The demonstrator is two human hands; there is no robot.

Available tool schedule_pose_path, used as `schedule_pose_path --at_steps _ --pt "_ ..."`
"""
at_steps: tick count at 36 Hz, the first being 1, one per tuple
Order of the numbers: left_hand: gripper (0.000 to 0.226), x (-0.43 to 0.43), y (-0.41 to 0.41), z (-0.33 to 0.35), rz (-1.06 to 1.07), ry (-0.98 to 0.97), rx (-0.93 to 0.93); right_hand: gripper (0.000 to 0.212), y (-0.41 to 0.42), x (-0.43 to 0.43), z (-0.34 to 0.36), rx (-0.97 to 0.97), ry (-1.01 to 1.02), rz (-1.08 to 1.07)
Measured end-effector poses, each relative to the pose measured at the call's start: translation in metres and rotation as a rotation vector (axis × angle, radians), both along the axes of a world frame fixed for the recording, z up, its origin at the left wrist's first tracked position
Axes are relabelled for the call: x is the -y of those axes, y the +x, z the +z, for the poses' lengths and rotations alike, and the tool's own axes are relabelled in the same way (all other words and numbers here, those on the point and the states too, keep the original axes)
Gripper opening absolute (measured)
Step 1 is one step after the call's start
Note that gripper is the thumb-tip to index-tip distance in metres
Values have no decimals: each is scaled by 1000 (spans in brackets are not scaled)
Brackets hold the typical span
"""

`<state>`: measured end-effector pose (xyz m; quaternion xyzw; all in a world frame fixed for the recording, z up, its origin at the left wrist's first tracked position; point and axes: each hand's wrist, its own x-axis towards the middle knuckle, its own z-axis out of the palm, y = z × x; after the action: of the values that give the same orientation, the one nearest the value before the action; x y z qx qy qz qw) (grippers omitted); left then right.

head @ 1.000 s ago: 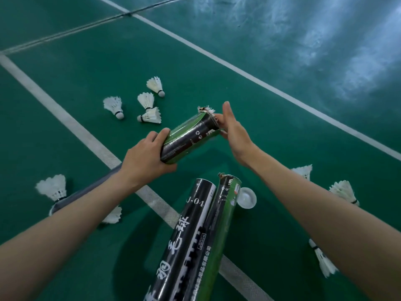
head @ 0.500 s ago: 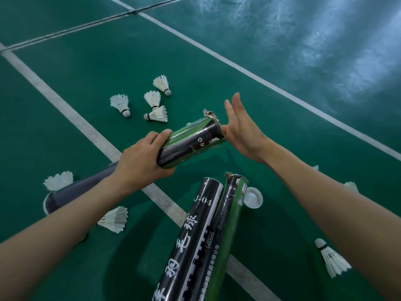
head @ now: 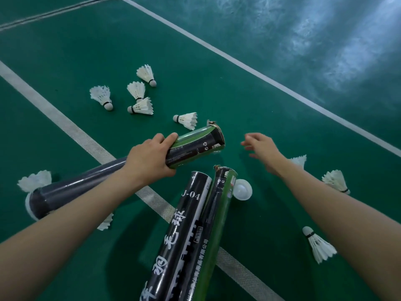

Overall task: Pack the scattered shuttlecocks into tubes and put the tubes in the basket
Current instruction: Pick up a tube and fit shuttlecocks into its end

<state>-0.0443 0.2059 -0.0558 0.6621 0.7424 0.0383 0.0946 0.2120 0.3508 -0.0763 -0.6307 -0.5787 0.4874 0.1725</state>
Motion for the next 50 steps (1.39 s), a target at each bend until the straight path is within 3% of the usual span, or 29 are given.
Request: schedule_pose_path --at_steps 2,6,10,15,19,23,27,33,39,45,50 --pt "90 -11 18 -5 -37 -17 -18 29 26 -2 -13 275 83 55" --pt "93 -33 57 -15 -90 -55 -4 38 63 -7 -32 601 135 208" --pt "95 -49 89 -25 -126 -100 -4 63 89 -16 -43 941 125 353" --pt "95 -58 109 -33 -156 -119 8 74 117 -22 -50 1068 49 342" --pt "95 -60 113 -34 -157 -132 22 44 128 -24 -53 1154 190 364" --pt "96 -60 107 -31 -147 -124 29 31 124 -25 -50 1167 261 436" --pt "96 -56 93 -26 -117 -120 46 32 100 -27 -38 1026 365 420" --pt "94 -40 68 -17 -15 -114 79 32 30 -43 11 419 445 144" --pt "92 -20 35 -3 135 -65 183 33 -28 -35 49 -97 314 17" --pt "92 6 -2 9 236 29 281 37 -66 -20 69 -349 209 87" --pt "91 26 -24 11 247 63 286 34 -86 -13 86 -372 243 272"
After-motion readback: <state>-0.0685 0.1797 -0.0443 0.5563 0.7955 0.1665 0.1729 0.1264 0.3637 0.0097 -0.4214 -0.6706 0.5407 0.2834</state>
